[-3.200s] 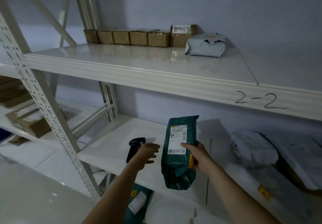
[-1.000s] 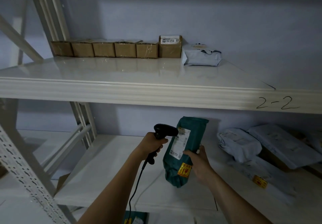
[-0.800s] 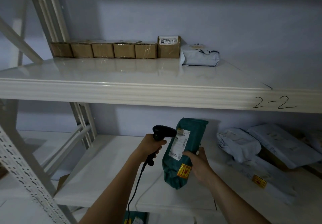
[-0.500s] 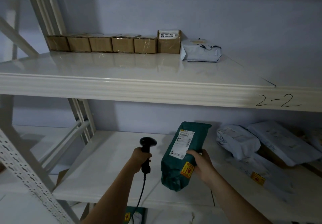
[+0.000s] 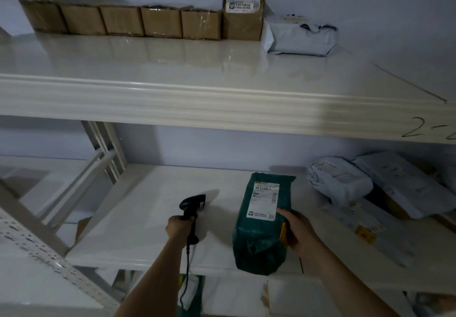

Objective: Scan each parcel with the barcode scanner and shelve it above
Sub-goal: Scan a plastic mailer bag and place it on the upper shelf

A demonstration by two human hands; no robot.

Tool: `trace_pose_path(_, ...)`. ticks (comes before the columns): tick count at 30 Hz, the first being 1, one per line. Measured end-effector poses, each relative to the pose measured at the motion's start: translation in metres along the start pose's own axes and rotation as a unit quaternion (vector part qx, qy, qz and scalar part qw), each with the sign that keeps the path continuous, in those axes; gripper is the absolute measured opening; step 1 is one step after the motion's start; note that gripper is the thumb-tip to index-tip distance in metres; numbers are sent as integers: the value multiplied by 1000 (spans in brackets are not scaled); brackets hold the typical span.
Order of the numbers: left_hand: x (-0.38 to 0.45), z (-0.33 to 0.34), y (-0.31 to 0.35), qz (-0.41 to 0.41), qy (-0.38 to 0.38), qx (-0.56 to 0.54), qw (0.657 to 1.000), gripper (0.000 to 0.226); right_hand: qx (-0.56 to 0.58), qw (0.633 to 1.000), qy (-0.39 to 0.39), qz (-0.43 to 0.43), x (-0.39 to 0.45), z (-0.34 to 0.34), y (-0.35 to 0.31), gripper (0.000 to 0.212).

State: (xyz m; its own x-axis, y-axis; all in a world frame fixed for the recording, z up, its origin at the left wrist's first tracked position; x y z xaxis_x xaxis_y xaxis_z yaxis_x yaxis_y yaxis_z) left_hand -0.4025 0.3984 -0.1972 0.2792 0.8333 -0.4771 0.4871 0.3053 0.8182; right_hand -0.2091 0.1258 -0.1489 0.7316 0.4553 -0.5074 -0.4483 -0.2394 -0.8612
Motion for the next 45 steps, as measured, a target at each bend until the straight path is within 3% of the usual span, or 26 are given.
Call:
trace_pose_path(6, -11, 1, 11, -24, -22, 107, 994, 38, -31, 999, -15, -22, -19, -2, -19, 43)
trace_pose_path(9, -32, 3, 32, -23, 20, 165, 986, 47, -62, 997, -21, -42, -34, -7, -39, 34)
trace_pose_path(12, -69, 13, 71, 65, 29, 152, 986, 51, -76, 995, -12, -67, -49, -14, -61, 31)
trace_pose_path(15, -121, 36, 111, 150, -71, 70, 984, 46, -72, 993, -10, -88, -66, -21, -79, 30)
trace_pose_path(18, -186, 61, 126, 73, -258, -102, 958, 41, -72, 990, -13, -121, -83, -29, -92, 30)
trace_pose_path(20, -215, 69, 130, 69, -316, -124, 938, 43, -74, 987, -18, -139, -94, -34, -100, 28)
trace_pose_path(24, -240, 62, 143, 138, -257, -97, 952, 53, -141, 976, -31, -162, -121, -36, -123, 26)
trace_pose_path(28, -257, 44, 161, 168, -207, -80, 960, 42, -220, 961, -69, -155, -151, -34, -149, 36)
trace_pose_path(31, -274, 29, 172, 193, -182, -71, 962, 37, -241, 947, -89, -194, -179, -34, -158, 31)
trace_pose_path(37, -323, 0, 188, 268, -196, -14, 943, 43, -290, 912, -75, -281, -239, -39, -162, 14)
trace_pose_path(42, -367, -37, 184, 330, -223, 2, 917, 38, -301, 903, -69, -299, -294, -39, -164, 22)
trace_pose_path(45, -390, -59, 172, 346, -262, -32, 900, 33, -323, 898, -32, -297, -326, -38, -157, 44)
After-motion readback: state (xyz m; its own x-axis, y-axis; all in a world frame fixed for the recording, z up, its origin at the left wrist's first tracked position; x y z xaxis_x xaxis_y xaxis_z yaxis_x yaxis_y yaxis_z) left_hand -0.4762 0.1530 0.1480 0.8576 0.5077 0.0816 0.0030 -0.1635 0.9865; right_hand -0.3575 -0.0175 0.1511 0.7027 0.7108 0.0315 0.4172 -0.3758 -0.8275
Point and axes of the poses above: each hand's wrist, its own x-axis towards the middle knuckle, its own z-axis out of the palm, y = z × x, the point moved 4 cm from there along x, towards the middle knuckle, and after that the axes turned 12 degrees about -x, right-handed, at the moved point
